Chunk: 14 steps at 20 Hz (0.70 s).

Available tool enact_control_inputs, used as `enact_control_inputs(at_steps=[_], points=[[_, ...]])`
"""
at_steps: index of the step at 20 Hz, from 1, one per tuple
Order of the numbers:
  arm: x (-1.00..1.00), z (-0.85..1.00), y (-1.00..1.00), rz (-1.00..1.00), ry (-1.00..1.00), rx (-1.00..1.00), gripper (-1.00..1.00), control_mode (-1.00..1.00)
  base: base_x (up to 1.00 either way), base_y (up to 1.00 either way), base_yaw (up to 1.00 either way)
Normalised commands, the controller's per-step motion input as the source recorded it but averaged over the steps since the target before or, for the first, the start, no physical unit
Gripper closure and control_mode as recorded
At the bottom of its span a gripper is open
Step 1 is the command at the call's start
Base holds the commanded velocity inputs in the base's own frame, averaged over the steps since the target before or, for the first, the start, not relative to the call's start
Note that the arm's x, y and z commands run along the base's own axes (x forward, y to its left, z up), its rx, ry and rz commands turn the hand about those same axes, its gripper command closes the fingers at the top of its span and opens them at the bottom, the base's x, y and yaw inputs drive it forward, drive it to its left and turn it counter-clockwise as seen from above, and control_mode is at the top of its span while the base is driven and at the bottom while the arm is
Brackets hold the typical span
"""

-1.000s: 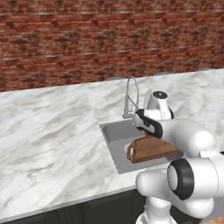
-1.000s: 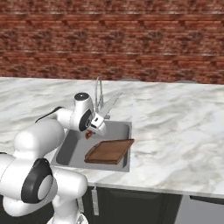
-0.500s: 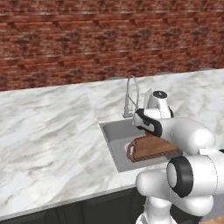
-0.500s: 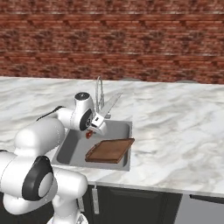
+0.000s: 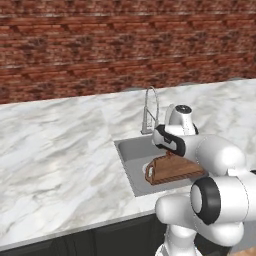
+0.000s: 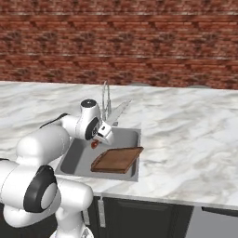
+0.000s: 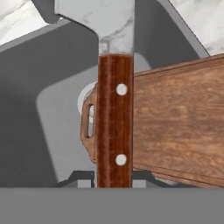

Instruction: Move the cutting board and knife to the sink. Then move spray from the cabinet to the counter.

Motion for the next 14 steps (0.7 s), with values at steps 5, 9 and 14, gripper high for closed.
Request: enact_control_inputs(at_steps=[5,9,14], points=[[0.00,-0.11,0.00,0.00,0.14,0.05,1.00,-1.00,0.00,0.00,0.00],[0.00,-0.16,0.00,-0.01,0.11,0.10,1.00,-1.00,0.00,0.00,0.00],[0.02,-0.17,0.00,-0.01,0.10,0.07,1.00,-1.00,0.00,0.00,0.00]])
